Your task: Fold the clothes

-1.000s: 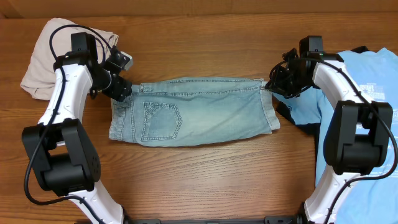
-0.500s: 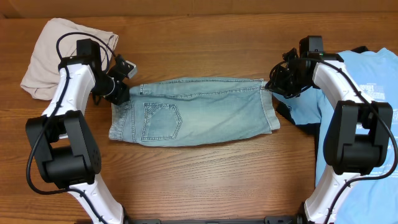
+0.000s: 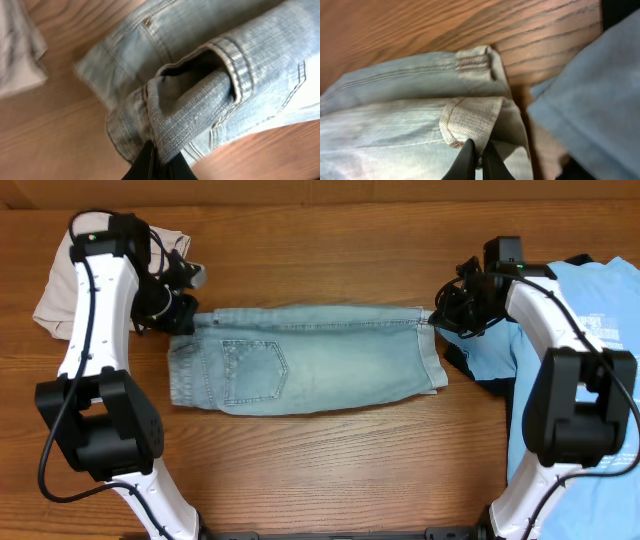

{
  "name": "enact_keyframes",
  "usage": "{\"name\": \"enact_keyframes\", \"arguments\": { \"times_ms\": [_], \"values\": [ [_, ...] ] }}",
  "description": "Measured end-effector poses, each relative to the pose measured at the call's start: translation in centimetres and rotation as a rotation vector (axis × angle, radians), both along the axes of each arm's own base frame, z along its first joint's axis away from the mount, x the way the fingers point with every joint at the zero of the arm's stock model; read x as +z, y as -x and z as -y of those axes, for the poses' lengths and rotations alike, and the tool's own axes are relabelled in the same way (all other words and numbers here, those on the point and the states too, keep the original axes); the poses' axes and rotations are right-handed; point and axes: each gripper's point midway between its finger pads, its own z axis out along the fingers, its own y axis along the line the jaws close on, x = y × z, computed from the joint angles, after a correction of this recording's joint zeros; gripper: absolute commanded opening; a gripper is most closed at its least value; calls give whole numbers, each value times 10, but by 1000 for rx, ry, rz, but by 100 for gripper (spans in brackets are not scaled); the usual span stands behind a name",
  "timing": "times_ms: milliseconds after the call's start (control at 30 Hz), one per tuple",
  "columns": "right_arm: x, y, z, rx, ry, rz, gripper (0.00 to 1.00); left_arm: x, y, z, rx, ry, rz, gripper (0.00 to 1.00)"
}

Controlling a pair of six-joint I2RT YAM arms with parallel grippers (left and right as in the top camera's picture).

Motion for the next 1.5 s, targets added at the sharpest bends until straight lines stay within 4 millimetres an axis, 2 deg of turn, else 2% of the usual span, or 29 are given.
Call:
{"name": "enact_keyframes", "arguments": {
  "times_ms": [100, 200, 267, 433, 467, 500, 567, 633, 700, 733, 767, 867, 967, 1033, 1133, 1300, 1400, 1500],
  "values": [
    [24, 7, -1, -6, 0, 20, 4, 7, 8, -11, 111, -66, -49, 5],
    [40, 10, -4, -13, 1, 40, 4, 7, 12, -17, 192, -105, -75, 13],
    [43, 6, -5, -10, 3, 62, 4, 6, 9, -20, 230, -120, -65, 20],
    [48, -12, -1, -1, 33, 151, 4, -2, -11, -27, 279, -144, 13, 27],
    [49, -15, -2, 4, 38, 168, 4, -4, -14, -28, 283, -147, 23, 34],
    [49, -17, -2, 7, 44, 180, 11, -6, -16, -29, 288, -150, 33, 44],
    [50, -21, -3, 5, 53, 195, 65, -9, -19, -31, 300, -158, 42, 55],
    [49, -22, 1, 2, 77, 200, 72, -14, -15, -32, 307, -164, 27, 69],
    [45, -19, 6, -13, 105, 177, 75, -18, -8, -33, 308, -175, -3, 100],
    [43, -16, 9, -21, 117, 160, 75, -20, -4, -34, 316, -182, -19, 100],
    [41, -12, 11, -28, 129, 139, 73, -22, -1, -35, 328, -188, -31, 100],
    [37, 0, 12, -17, 129, 89, 44, -26, 4, -42, 375, -198, -51, 100],
    [37, 10, 3, 40, 87, 71, 20, -31, 7, -51, 435, -179, -59, 100],
    [35, 14, -5, 76, 66, 69, 11, -40, 13, -55, 472, -129, -83, 100],
    [22, 24, -20, 123, 47, 53, 7, -58, 25, -49, 481, -28, -126, 100],
    [-15, 49, -39, 150, 25, -1, 7, -91, 50, -23, 433, 123, -200, 99],
    [-31, 59, -39, 117, 16, -29, 7, -104, 54, -16, 422, 143, -197, 96],
    [-40, 67, -38, 97, 12, -57, 7, -111, 49, -16, 425, 151, -167, 89]
  ]
}}
